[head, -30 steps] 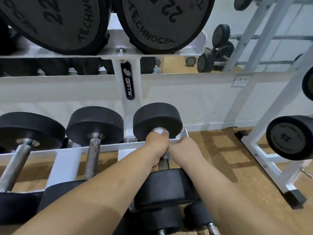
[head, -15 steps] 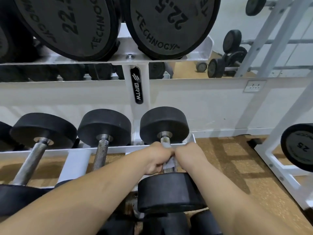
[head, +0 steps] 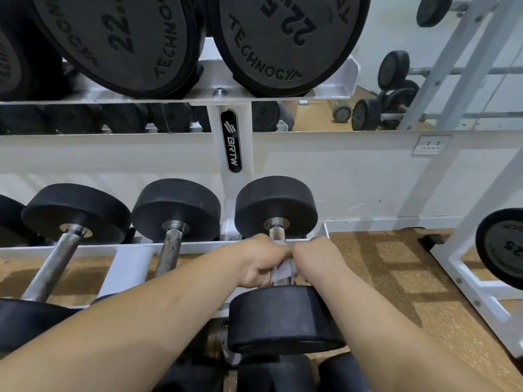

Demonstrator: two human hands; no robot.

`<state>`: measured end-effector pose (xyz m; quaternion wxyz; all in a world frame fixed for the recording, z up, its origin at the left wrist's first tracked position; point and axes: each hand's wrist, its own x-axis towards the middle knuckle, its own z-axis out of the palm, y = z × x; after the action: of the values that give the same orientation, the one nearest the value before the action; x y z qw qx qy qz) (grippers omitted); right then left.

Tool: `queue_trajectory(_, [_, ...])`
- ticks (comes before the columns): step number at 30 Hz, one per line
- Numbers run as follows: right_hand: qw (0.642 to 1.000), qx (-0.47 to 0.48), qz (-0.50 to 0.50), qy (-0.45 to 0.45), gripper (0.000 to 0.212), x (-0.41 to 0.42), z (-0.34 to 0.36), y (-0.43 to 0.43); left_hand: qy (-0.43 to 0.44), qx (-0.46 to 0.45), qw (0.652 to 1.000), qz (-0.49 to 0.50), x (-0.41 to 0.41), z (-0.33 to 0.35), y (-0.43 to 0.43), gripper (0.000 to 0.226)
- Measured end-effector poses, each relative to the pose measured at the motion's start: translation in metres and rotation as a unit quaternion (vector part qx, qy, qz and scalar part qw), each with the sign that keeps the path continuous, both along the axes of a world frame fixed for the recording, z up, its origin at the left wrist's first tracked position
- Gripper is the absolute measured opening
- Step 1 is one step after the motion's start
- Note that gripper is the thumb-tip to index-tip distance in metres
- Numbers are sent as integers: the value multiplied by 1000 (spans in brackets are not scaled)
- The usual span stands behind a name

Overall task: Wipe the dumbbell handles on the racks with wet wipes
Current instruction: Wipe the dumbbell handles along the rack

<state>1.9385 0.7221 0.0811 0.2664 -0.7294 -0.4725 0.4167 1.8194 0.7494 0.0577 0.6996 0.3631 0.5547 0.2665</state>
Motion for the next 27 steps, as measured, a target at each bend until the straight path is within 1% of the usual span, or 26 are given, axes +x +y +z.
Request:
queue_trajectory(1, [1000, 5, 5, -22, 19, -1, 1, -2, -6, 10, 999, 36, 3, 0, 7, 11])
queue_trajectory(2, [999, 4, 13, -41, 21, -2, 6, -2, 0, 22, 998, 66, 5, -3, 14, 23])
queue_trajectory(3, [995, -4, 58, -85, 17, -1, 9, 0, 9, 32, 996, 85, 8, -2, 16, 33])
queue_trajectory(4, [994, 0, 63, -92, 15, 0, 9, -1, 11, 36, 994, 102, 10, -3, 15, 37])
queue_trajectory(5, [996, 0, 57, -75, 14, 1, 6, -1, 3, 34, 994, 105, 10, -3, 13, 33])
queue_trajectory(7, [1000, 13, 8, -12, 21, 3, -3, 1, -22, 24, 998, 59, 6, -5, 3, 19])
queue_trajectory(8, [1000, 20, -2, -17, 25, 3, -5, 1, -22, 20, 999, 16, 3, -7, -4, 16])
queue_trajectory(9, [1000, 17, -15, -7, 24, 3, -5, 2, -15, 24, 999, -35, 1, -6, -11, 15])
queue_trajectory(10, [1000, 6, -7, -7, 21, 1, -4, 0, -3, 30, 996, -81, -1, -5, -16, 14])
queue_trajectory(11, [1000, 1, 4, -13, 15, 1, -3, 0, 25, 39, 992, -115, -4, -3, -20, 11])
queue_trajectory(13, [1000, 4, 13, -15, 5, 1, -1, 0, 103, 50, 982, -149, -11, 7, -25, 6])
queue_trajectory(15, [999, 1, 24, -24, 6, 2, -1, 2, 152, 34, 973, -168, -16, 16, -27, 9])
queue_trajectory(16, [999, -6, 26, -20, 8, 2, -2, 3, 171, 31, 971, -162, -18, 18, -28, 15])
queue_trajectory(17, [999, -11, 29, -13, 10, 1, -4, 3, 181, 38, 972, -142, -18, 17, -29, 23])
queue_trajectory(19, [999, -19, 29, 11, 11, -1, -4, 4, 148, 69, 984, -64, -18, 11, -33, 32])
queue_trajectory(21, [999, -23, 25, 35, 12, -1, -2, 6, 110, 103, 988, 18, -18, 6, -35, 28])
queue_trajectory(22, [999, -25, 24, 38, 14, -2, -1, 5, 99, 111, 987, 62, -18, 6, -36, 22])
queue_trajectory(23, [999, -27, 30, 30, 13, -2, 0, 4, 89, 109, 984, 109, -20, 4, -35, 14])
queue_trajectory(24, [999, -30, 35, 18, 7, -4, 2, 2, 78, 106, 980, 148, -21, 1, -34, 10])
queue_trajectory(26, [999, -34, 34, 5, 29, -4, 3, -4, 95, 128, 970, 183, -24, -4, -33, 20])
queue_trajectory(27, [999, -29, 33, 2, 30, -4, 5, -7, 117, 152, 964, 185, -24, -4, -36, 24])
